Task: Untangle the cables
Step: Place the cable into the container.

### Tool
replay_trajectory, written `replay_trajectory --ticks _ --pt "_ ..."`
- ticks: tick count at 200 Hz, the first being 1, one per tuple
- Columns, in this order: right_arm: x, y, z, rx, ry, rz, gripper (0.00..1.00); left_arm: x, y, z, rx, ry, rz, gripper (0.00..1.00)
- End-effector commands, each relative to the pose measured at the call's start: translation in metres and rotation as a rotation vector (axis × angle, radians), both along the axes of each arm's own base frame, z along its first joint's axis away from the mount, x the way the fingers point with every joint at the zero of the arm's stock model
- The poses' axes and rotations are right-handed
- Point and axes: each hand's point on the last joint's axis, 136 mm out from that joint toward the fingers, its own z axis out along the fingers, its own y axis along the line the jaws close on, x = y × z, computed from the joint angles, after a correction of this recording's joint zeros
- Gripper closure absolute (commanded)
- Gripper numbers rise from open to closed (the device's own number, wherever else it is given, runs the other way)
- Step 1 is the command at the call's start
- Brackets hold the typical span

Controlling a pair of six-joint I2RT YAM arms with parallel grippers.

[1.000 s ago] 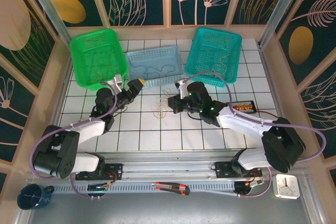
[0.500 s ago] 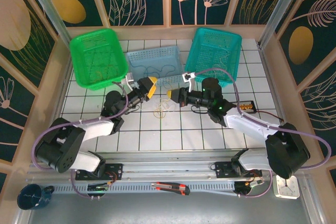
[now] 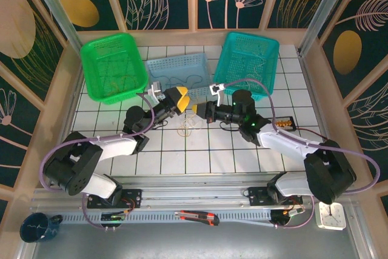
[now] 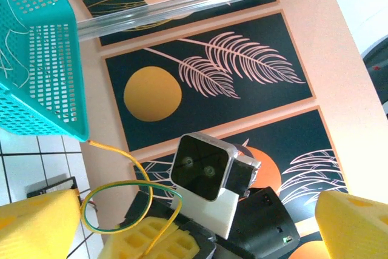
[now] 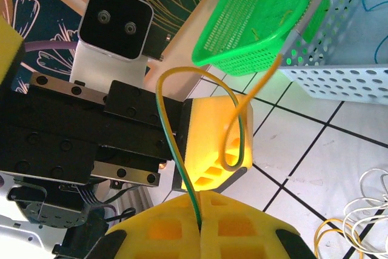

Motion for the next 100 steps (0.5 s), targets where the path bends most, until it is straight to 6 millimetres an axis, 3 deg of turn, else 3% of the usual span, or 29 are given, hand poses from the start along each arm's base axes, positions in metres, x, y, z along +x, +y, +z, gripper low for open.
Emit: replay_trajectory --ticks 1,31,100 --pt "0.001 0.001 0.004 0.029 -0.013 0.01 1.0 -0.004 -0.003 0.026 -0.072 -0.064 -0.021 0.01" --pt "0.002 0.0 0.002 0.024 -0.013 0.006 1.0 -0.008 -0.005 0.022 -0.066 -0.053 -0.038 0.01" --pt "0.019 -0.012 0.0 0.044 0.012 -0.07 1.0 -0.018 0.004 -0.009 0.078 -0.037 0.001 0.01"
